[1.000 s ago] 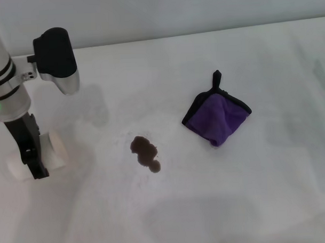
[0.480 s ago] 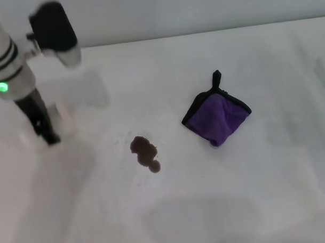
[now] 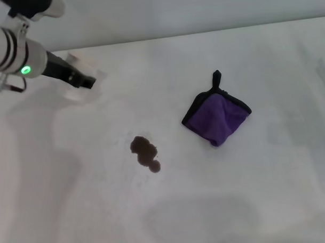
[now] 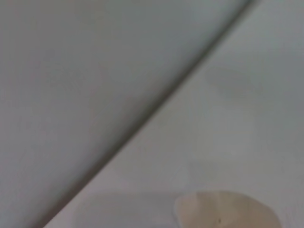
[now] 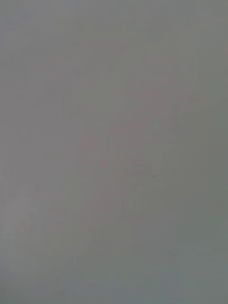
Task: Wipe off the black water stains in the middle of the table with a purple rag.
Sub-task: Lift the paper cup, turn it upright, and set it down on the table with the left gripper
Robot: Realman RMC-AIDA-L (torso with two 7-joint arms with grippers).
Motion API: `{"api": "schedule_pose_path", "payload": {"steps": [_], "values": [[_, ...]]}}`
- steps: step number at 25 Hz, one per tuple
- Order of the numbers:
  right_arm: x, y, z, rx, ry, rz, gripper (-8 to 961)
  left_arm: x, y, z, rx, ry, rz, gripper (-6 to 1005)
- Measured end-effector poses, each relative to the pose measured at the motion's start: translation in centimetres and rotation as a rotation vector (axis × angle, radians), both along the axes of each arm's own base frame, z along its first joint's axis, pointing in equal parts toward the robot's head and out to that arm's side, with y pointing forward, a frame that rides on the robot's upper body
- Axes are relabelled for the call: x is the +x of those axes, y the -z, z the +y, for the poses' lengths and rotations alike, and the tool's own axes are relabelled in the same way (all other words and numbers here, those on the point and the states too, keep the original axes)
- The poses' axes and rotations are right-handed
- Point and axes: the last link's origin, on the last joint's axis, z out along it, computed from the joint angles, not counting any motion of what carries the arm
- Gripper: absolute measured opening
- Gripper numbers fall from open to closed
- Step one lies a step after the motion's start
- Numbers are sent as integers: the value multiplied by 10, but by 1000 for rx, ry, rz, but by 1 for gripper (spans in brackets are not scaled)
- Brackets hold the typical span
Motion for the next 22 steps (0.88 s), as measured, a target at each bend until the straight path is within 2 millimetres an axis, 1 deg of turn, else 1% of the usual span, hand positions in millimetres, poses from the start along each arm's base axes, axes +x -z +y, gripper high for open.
{"api": "schedule_pose_path", "payload": {"steps": [1,4,8,10,12,14,17,19,22], "values": [[0,0,0,0,1,0,870,-10,6,-2,77,-44,-108,659],[1,0,-1,1,1,-1,869,-22,9,-7,148,-66,-221,654],[0,-1,0,2,-1,-3,869,-41,14,-20,258,-62,-406,647],[0,-2,1,3,-4,-5,868,-50,16,-29,329,-41,-497,647],[-1,-3,3,3,-6,-6,868,-57,15,-40,391,20,-564,647],[-1,-2,4,0,-3,-6,868,-59,15,-55,458,115,-628,647],[0,-3,6,-4,6,-9,867,-61,16,-76,572,232,-668,646],[0,-3,6,-4,7,-10,867,-63,20,-89,637,281,-645,646],[-1,-2,9,-7,7,-9,866,-70,29,-108,714,271,-617,646]]}}
